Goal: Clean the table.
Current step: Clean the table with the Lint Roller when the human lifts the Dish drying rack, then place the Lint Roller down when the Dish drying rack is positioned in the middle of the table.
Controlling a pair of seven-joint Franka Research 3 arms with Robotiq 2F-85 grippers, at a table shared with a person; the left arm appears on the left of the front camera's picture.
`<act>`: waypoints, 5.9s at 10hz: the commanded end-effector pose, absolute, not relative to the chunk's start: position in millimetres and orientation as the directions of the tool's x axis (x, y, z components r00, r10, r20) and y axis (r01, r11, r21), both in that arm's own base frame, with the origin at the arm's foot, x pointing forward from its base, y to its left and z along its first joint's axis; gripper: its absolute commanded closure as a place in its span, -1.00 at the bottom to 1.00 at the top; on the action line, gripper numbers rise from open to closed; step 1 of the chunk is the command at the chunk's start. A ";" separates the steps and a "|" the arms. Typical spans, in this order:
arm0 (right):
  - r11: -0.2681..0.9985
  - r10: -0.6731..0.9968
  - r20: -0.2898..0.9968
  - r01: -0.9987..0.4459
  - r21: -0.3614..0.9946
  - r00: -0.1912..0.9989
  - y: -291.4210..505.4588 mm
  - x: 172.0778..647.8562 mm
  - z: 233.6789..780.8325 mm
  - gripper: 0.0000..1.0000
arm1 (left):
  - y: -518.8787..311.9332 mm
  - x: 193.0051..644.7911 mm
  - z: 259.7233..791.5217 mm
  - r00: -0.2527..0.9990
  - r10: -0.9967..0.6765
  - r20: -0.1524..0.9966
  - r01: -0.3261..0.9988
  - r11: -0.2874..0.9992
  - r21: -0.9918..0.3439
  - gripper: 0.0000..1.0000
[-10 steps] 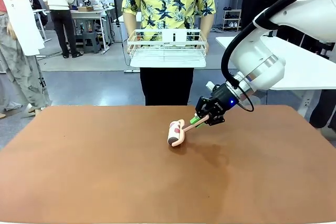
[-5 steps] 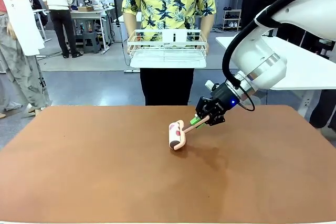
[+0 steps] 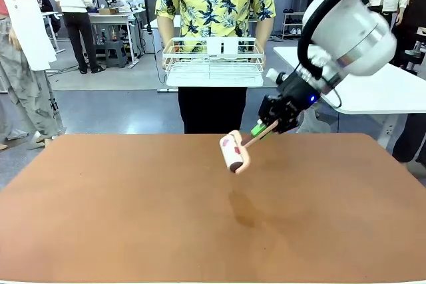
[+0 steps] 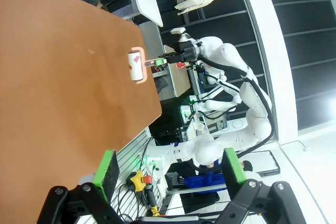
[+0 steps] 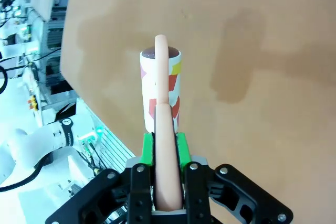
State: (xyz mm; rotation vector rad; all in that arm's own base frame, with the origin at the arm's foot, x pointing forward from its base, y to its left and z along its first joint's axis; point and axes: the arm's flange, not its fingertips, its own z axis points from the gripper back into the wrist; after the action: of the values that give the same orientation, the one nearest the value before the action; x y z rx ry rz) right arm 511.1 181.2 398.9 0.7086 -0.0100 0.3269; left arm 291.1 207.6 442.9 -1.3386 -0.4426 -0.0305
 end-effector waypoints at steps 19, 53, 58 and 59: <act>0.998 -0.042 0.107 0.037 0.048 0.993 53.7 503.9 525.9 0.58 | 208.7 288.4 446.1 0.915 0.230 0.330 0.276 0.239 -0.931 -1.00; 0.998 -0.042 0.106 0.037 0.052 0.993 53.2 509.3 524.9 0.58 | 208.7 288.4 446.1 0.915 0.230 0.330 0.276 0.239 -0.931 -1.00; 0.359 -0.922 -0.050 0.896 0.262 0.384 43.3 546.4 516.3 0.58 | 208.7 288.4 446.1 0.915 0.230 0.330 0.276 0.239 -0.931 -1.00; 0.251 -0.960 -0.058 0.938 0.239 0.272 43.0 548.0 495.3 0.58 | 208.7 288.4 446.1 0.915 0.230 0.330 0.276 0.239 -0.931 -1.00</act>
State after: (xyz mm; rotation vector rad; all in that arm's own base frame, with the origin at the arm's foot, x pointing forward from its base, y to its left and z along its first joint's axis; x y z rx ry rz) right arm 553.1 29.7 513.2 0.1982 -0.0492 -0.9200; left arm 291.2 207.6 442.9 -1.3383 -0.4423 -0.0306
